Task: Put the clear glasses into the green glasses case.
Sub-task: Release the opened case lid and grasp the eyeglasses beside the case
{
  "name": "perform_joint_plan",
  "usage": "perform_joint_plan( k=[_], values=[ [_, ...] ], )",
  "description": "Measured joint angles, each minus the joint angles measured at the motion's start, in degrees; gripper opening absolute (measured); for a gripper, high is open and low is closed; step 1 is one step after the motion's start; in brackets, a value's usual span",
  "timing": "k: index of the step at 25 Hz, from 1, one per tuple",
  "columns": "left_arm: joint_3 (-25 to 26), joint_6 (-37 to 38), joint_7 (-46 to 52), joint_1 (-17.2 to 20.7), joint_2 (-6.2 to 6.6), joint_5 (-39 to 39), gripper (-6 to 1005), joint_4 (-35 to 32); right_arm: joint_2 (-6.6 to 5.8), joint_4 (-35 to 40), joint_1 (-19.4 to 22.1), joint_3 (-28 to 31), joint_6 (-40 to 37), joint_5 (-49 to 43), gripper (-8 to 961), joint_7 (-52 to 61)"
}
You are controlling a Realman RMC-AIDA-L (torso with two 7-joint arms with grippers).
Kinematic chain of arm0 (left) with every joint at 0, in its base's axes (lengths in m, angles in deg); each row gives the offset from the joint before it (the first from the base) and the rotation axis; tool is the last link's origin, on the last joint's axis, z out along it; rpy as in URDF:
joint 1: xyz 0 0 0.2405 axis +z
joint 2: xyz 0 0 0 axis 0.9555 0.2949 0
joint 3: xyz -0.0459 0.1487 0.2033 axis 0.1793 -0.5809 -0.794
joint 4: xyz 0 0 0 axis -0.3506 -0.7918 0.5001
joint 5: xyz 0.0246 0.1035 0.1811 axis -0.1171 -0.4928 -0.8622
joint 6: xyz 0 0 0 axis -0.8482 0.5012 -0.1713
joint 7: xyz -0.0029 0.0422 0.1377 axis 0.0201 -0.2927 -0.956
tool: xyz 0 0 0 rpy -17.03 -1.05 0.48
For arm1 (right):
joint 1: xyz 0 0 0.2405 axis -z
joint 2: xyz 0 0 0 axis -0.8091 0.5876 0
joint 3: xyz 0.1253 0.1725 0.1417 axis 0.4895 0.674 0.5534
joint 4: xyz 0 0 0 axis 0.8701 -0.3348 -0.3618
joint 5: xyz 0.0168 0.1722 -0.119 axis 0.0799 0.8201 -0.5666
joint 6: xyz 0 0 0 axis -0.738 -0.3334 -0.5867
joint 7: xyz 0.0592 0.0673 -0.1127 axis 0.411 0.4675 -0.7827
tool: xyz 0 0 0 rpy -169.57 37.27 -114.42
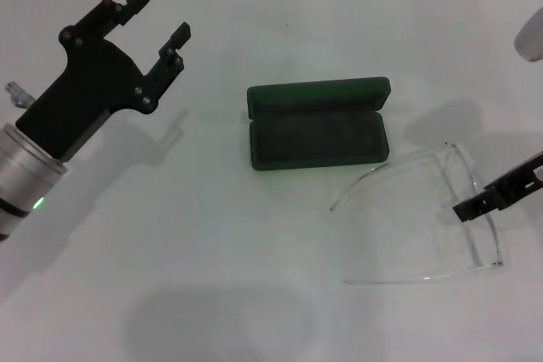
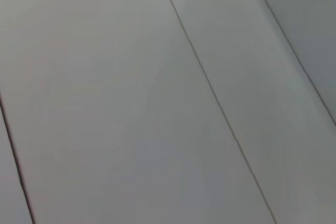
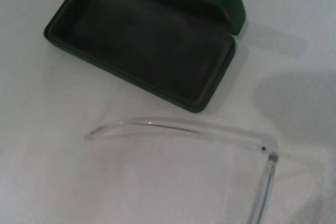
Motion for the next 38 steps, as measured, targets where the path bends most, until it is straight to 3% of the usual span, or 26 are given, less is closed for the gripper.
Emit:
perform_joint_plan(
  k=[8, 21, 31, 38],
  values=[
    [0.00, -0.77, -1.31, -0.29, -0.06, 0.04, 535, -0.02, 0.06, -1.33, 0.12, -1.42, 1.74, 0.51, 656, -0.25],
    [0.11, -0.87, -2.92, 0.03, -0.07, 0.44, 535, 0.09, -0.17, -1.09, -0.32, -1.96, 1.43, 0.47, 296, -0.96],
    [0.34, -1.22, -3.18, 0.64, -0.23, 0.42, 536, -1.04, -0.38, -0.92, -0.33, -2.34, 0.29, 0.33, 225, -3.28],
    [0.63, -4.98, -4.60, 1.13, -0.45, 1.51, 536, -6.43, -0.43, -0.93, -0.12, -1.77, -0.10, 0.27, 183, -7.28]
  ],
)
